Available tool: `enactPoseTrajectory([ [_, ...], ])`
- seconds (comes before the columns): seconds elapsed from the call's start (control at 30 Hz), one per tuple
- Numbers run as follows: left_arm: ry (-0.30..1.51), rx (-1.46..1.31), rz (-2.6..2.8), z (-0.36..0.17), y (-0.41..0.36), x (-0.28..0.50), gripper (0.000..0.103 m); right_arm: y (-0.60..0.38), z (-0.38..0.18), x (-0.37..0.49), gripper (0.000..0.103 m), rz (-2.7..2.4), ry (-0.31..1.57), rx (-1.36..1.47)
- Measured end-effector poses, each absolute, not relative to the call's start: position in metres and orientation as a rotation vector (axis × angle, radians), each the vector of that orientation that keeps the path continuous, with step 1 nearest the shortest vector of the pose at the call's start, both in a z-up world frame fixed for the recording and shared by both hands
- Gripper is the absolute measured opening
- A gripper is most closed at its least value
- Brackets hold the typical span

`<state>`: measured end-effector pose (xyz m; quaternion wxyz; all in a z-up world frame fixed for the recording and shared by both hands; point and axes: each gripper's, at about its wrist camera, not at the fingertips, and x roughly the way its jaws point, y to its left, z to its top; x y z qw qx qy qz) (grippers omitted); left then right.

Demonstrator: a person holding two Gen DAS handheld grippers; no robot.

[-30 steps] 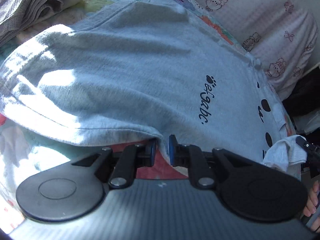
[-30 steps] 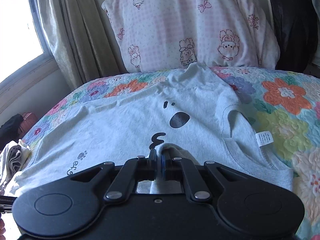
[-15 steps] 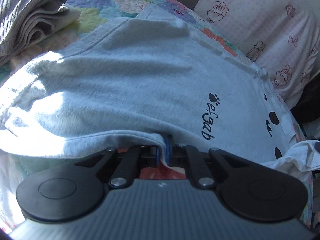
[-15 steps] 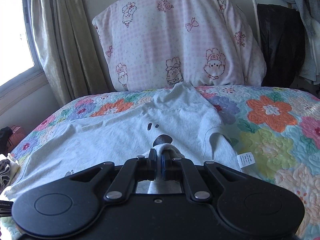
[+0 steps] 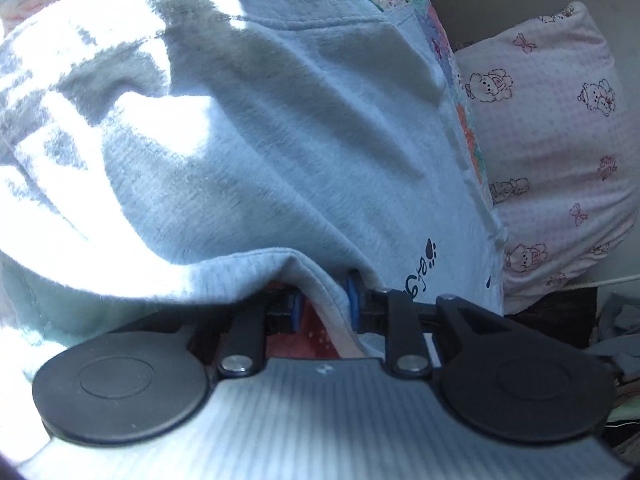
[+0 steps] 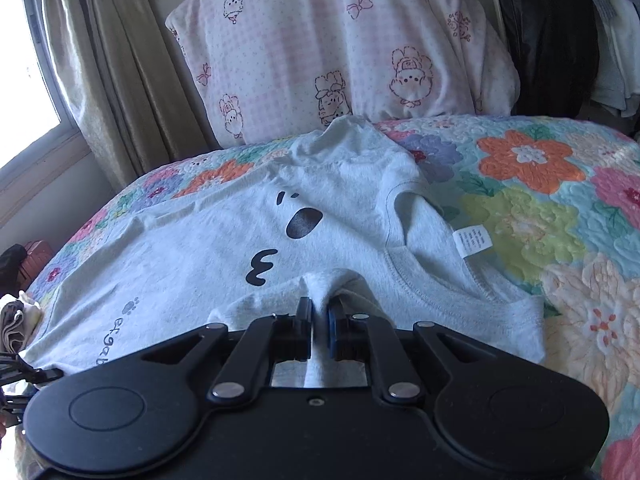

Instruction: Fold clothes

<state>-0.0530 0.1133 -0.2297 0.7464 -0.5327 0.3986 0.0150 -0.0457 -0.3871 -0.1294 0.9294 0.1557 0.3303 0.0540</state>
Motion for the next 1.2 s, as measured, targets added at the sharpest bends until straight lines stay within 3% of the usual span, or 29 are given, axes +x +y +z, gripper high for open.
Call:
enactPoseTrajectory([
  [0.07,0.876,-1.101,0.032,-0.225,0.109,-0.052,0.008,-0.388,-0.142,-0.052,0.014,0.135,0.713,0.383],
  [0.17,0.848,-0.866,0.062,-0.2,0.09,-0.051,0.007,-0.388,-0.158,-0.062,0.024,0.145,0.76,0.457],
  [0.33,0.705,-0.396,0.113,-0.148,0.041,-0.054,0.007,-0.389,-0.17,-0.074,0.031,0.188,0.836,0.517],
  [0.4,0.697,-0.339,0.12,-0.144,0.032,-0.054,0.007,-0.387,-0.169,-0.078,0.036,0.205,0.85,0.503],
  [0.47,0.735,-0.367,0.121,-0.149,0.035,-0.052,0.008,-0.388,-0.169,-0.082,0.046,0.209,0.847,0.51],
  [0.7,0.839,-0.903,0.087,-0.202,0.104,-0.056,0.013,-0.416,-0.166,-0.08,0.058,0.167,0.754,0.707],
  [0.9,0.854,-0.942,0.079,-0.21,0.105,-0.052,0.015,-0.443,-0.17,-0.081,0.07,0.091,0.749,0.888],
  [0.97,0.848,-0.953,0.07,-0.21,0.103,-0.049,0.025,-0.444,-0.171,-0.085,0.078,0.089,0.765,0.895],
  [1.07,0.836,-0.945,0.037,-0.207,0.099,-0.045,0.044,-0.446,-0.171,-0.089,0.08,0.079,0.756,0.904],
  [1.1,0.839,-0.897,0.036,-0.203,0.094,-0.044,0.042,-0.448,-0.171,-0.087,0.08,0.078,0.748,0.913],
  [1.17,0.845,-0.715,0.056,-0.188,0.08,-0.041,0.017,-0.449,-0.169,-0.079,0.082,0.08,0.753,0.934],
  [1.2,0.835,-0.62,0.065,-0.18,0.072,-0.04,0.014,-0.448,-0.169,-0.074,0.084,0.083,0.76,0.945],
])
